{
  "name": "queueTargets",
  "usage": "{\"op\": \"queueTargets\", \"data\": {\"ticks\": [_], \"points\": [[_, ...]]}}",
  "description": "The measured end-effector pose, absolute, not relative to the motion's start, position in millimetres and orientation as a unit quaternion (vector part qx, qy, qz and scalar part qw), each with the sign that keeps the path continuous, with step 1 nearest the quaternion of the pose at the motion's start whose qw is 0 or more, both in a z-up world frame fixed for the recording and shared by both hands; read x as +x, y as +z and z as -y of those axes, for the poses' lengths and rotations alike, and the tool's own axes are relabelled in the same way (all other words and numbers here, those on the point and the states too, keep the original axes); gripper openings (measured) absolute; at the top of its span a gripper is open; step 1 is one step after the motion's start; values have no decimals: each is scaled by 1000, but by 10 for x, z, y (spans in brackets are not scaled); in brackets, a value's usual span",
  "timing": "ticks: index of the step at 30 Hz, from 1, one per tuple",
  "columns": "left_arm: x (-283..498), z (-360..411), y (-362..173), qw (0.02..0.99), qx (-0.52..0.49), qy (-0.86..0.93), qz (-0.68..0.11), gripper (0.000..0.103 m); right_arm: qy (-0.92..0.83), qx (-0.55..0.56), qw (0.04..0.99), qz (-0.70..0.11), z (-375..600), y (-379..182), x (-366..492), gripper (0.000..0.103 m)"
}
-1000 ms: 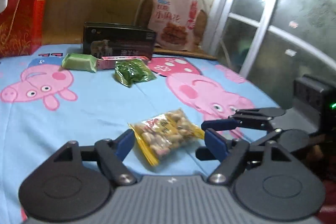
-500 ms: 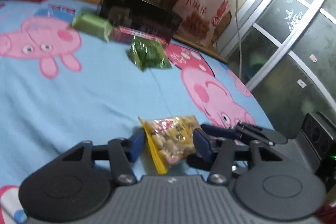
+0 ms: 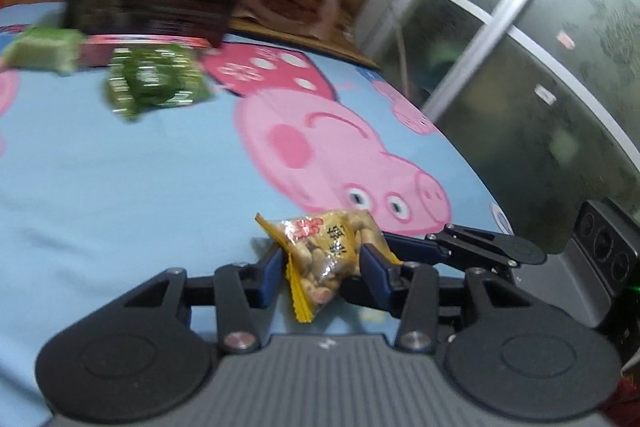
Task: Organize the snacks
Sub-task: 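Carry the peanut packet into the tin box and open the left tool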
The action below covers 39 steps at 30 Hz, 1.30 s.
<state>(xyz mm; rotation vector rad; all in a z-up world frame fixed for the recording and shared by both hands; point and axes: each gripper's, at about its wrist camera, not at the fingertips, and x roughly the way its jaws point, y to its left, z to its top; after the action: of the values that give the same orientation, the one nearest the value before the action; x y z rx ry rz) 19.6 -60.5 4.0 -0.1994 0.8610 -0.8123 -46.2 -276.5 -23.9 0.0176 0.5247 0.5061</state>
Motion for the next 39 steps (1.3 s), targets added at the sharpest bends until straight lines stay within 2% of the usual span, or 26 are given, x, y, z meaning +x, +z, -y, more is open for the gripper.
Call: {"op": "queueTargets", "data": {"ticks": [10, 16, 21, 27, 31, 34, 35, 36, 39], "points": [[166, 1204, 35, 793, -46, -447, -411, 41, 178, 43, 957, -227, 3246, -362, -744, 50], [451, 1327, 193, 794, -41, -455, -401, 41, 165, 51, 958, -230, 3321, -207, -456, 44], [1023, 1256, 462, 814, -59, -431, -384, 41, 173, 41, 960, -217, 3253, 69, 177, 43], [1905, 955, 909, 867, -92, -361, -330, 41, 216, 48, 958, -181, 3063, 481, 1310, 42], [2416, 716, 1006, 894, -113, -298, -315, 41, 243, 59, 950, -187, 2818, 595, 2072, 42], [2753, 620, 963, 906, -118, -253, -317, 48, 247, 33, 951, -185, 2569, 549, 2459, 44], [2851, 619, 926, 909, -115, -240, -319, 60, 240, 13, 954, -180, 2475, 515, 2546, 47], [2924, 610, 882, 911, -113, -230, -323, 66, 227, -6, 958, -175, 2397, 480, 2614, 51], [3004, 539, 814, 915, -115, -211, -323, 65, 204, -30, 963, -176, 2284, 409, 2694, 55]]}}
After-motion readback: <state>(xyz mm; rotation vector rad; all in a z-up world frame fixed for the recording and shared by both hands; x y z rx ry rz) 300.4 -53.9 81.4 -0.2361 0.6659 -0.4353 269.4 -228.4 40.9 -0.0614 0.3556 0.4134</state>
